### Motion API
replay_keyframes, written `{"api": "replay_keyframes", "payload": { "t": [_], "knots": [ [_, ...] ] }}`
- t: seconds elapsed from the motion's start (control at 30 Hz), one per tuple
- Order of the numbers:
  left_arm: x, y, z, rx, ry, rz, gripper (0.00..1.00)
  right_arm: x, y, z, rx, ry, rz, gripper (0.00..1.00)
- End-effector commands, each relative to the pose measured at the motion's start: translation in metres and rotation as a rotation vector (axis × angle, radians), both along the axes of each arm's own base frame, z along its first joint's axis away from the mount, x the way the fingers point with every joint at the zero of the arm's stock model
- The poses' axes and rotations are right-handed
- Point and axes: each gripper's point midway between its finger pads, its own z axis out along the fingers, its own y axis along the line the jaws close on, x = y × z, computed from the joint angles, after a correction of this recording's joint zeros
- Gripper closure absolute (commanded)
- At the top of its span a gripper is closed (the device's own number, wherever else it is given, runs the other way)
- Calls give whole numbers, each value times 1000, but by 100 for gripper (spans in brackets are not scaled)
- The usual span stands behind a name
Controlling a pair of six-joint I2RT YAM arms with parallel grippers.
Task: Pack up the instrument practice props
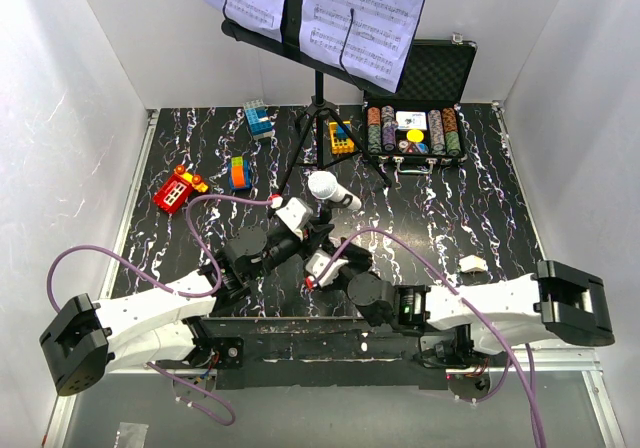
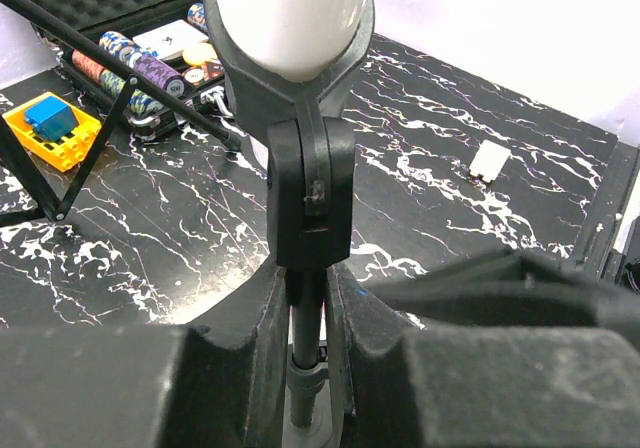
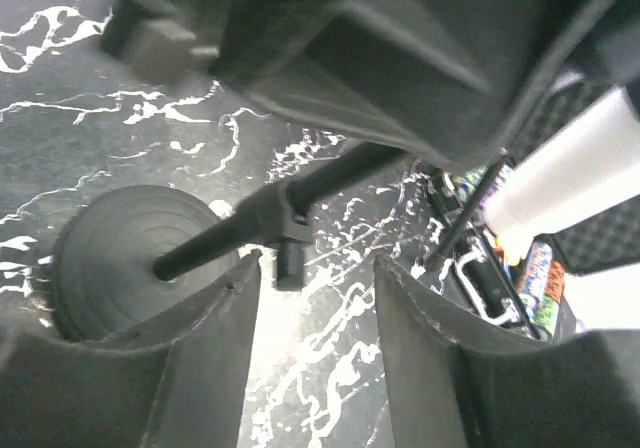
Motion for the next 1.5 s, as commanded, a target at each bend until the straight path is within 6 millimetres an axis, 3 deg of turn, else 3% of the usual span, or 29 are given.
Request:
{"api": "replay_keyframes", "payload": {
  "t": [0.0,0.07,0.13,0.27,0.4,0.5,0.63,0.8,0.9,0.97,1.1,1.2,1.43,1.47],
  "knots": [
    [-5,5,-33,82,76,6,100,1,-18,25,103,100,-111,36],
    [-5,5,-30,72,73,3,100,-8,-22,29,161,189,-87,22],
    [-5,6,-28,69,75,5,96,-15,-27,35,214,238,-70,17],
    [-9,6,-18,49,67,-9,80,-24,-48,40,295,317,-77,16],
    [-12,3,-15,50,80,-28,58,-30,-71,47,411,376,-95,16],
    [-16,0,-5,19,72,-56,50,-33,-84,47,478,406,-105,16],
    [-24,-2,18,-50,39,-102,44,-34,-98,45,523,429,-135,16],
    [-23,4,59,-149,-40,-80,42,-33,-106,49,565,436,-149,16],
    [-14,6,79,-166,-86,-39,41,-33,-105,50,568,440,-151,16],
    [-8,2,80,-136,-101,-28,40,-34,-105,48,568,449,-155,16],
    [1,-7,76,-99,-110,-20,44,-35,-106,44,564,464,-167,16],
    [4,-13,71,-84,-105,-25,54,-35,-108,43,572,472,-172,16],
    [5,-17,50,-26,-84,-41,100,-36,-111,43,592,479,-175,16],
    [4,-17,44,-13,-78,-40,100,-36,-110,43,590,479,-173,16]
  ]
}}
